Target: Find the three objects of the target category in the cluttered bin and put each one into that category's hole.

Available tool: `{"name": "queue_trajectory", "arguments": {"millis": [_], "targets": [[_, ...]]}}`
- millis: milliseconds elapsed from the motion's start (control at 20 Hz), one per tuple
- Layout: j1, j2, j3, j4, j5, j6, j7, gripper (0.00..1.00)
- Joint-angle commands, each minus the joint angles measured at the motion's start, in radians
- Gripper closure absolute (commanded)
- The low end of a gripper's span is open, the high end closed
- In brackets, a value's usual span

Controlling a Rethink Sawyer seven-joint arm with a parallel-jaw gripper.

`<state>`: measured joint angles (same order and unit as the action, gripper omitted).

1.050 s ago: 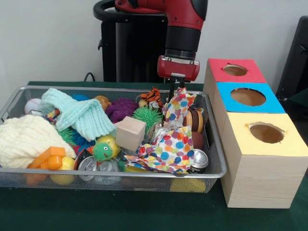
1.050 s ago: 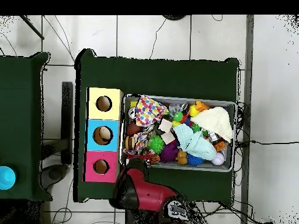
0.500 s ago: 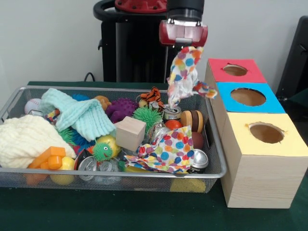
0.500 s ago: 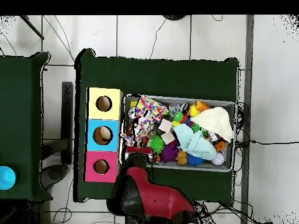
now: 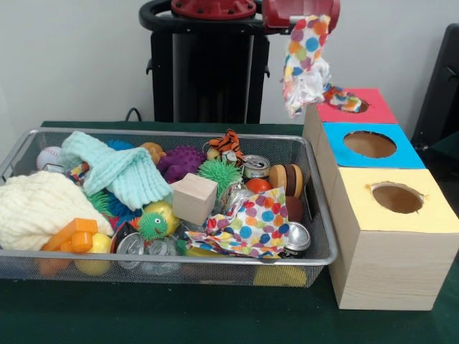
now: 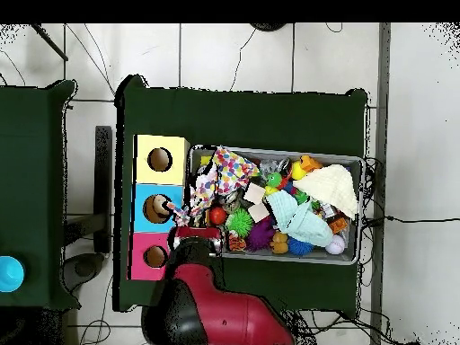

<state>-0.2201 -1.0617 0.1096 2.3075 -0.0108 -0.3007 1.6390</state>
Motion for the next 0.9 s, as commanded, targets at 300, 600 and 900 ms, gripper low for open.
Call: {"name": "queue_trajectory", "arguments": {"millis": [300, 600, 900], "targets": [[0.121, 0.018, 0.066, 0.019, 0.129, 0.003, 0.366, 1.00], [0.180, 0.114, 0.021, -0.055, 0.162, -0.048, 0.356, 1.00], [0.176, 0.215, 0.034, -0.123, 0.156, -0.103, 0.364, 1.00]]}}
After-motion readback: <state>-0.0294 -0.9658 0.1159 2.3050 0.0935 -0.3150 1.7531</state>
